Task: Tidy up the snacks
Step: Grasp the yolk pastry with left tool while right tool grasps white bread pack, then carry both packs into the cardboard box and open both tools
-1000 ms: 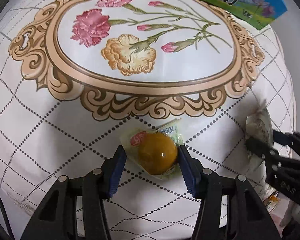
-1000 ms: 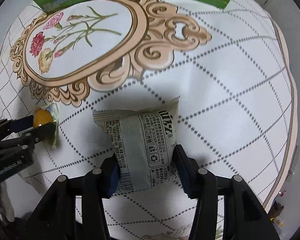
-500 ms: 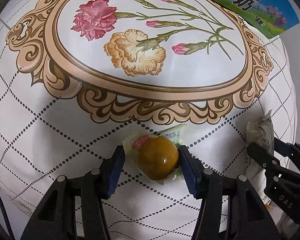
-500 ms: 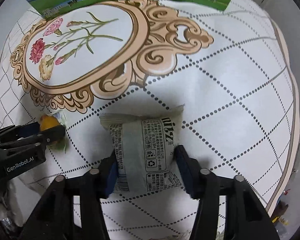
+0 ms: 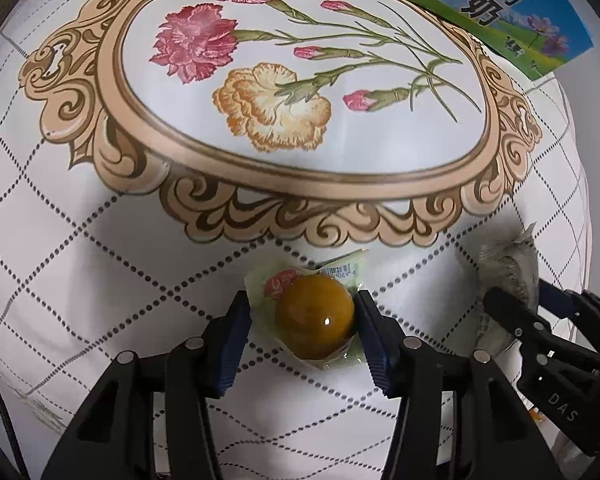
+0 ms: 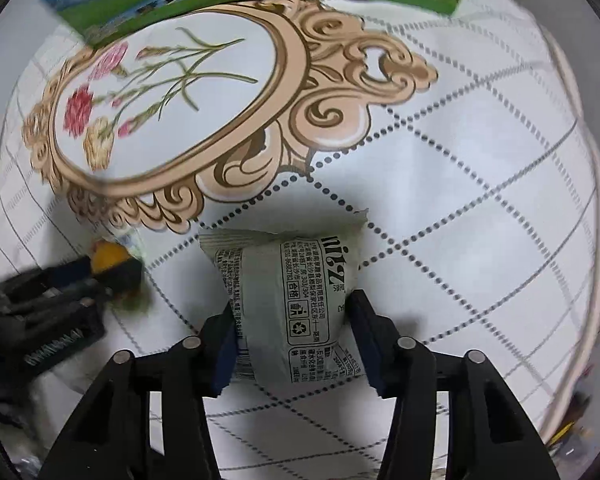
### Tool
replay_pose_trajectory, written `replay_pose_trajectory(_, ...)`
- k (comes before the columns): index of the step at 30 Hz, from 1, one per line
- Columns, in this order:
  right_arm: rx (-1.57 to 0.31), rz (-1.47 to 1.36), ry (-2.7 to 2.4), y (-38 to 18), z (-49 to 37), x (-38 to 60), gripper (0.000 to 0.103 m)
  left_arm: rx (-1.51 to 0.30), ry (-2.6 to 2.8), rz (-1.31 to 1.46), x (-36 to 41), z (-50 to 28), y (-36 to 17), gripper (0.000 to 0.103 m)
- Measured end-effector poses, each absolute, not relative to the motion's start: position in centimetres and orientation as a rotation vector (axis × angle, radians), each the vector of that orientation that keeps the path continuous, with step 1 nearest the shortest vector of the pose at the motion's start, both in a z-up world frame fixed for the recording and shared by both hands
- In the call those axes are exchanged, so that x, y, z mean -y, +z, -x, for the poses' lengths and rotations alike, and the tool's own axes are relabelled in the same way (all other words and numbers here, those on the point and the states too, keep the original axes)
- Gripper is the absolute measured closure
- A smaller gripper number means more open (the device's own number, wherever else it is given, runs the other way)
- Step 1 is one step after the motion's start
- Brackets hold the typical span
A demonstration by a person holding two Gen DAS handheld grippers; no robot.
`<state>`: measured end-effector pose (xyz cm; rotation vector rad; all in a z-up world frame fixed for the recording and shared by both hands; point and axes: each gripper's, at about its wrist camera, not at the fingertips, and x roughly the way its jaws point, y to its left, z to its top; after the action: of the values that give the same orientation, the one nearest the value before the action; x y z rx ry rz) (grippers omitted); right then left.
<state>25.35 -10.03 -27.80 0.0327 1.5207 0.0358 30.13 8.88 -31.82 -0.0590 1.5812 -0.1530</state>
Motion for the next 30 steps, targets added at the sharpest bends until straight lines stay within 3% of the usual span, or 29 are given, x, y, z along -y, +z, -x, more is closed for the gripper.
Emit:
replay_pose_trajectory(6,-1.574,-0.066,0.053,-27.5,-23.0,10.6,0.050,-1.619,-0.174,0.053,-9.0,-28.0,-32.0,0.053)
replay_pose_trajectory(11,-1.578,-0.130,0.050,-27.9,-23.1,11.8,0.040,-1.653,-0.169,0.064,-9.2,-28.6,-33.3,0.051)
replay_pose_trajectory(18,-1.567,-0.045,0.040,-28.8,-23.6,9.0,0.040,-1.619,-0.139,0.019,-7.9,-28.0,-33.1,0.053)
replay_pose_trajectory(25,-1.526,0.013,0.058,-28.7,-22.9,6.5,0.047,-1.632,-0.164,0.020,-7.1,-27.5,-31.8,0.054)
replay_pose_trajectory(30,-1.480,-0.001,0.110,-24.7,-21.2,5.7,0.047,-1.625,-0.197,0.061,-6.3,-27.4,-29.6,0.054)
